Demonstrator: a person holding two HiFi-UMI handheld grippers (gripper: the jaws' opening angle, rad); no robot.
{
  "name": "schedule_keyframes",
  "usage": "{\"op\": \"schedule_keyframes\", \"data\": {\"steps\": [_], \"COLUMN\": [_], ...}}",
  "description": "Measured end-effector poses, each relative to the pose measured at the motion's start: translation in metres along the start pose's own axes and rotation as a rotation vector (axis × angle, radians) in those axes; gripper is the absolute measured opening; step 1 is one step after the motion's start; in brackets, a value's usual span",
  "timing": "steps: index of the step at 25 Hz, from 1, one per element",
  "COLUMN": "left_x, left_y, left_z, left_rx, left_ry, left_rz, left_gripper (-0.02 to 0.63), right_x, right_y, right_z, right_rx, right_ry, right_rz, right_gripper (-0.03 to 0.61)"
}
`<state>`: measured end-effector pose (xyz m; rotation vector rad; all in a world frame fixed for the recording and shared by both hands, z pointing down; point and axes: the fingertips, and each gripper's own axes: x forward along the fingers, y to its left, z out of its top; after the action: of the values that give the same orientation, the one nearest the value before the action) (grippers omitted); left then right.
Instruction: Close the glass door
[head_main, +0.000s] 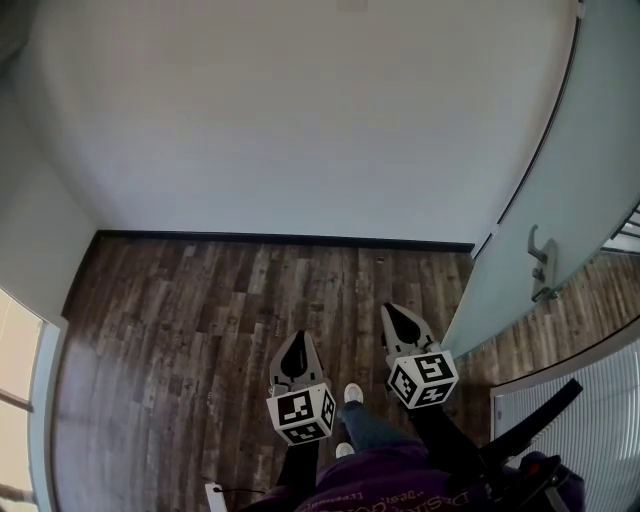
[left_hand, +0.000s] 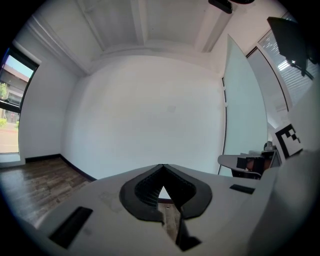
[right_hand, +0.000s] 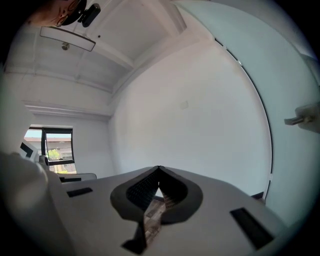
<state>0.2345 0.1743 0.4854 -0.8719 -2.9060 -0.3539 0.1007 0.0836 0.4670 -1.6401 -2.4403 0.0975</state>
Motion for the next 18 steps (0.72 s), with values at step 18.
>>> {"op": "schedule_keyframes", "data": {"steps": [18], "left_x": [0.185], "left_y": [0.005], "left_z": [0.060], "left_rx": [0.044], "left_ry": [-0.026], "left_rz": [-0.013], "left_gripper": [0.002], "right_x": [0.165], "right_y": [-0.070], "right_z": [0.052], "right_rx": [0.005], "right_ry": [-0.011], "right_rz": [0.053], "right_gripper": [-0.003]}}
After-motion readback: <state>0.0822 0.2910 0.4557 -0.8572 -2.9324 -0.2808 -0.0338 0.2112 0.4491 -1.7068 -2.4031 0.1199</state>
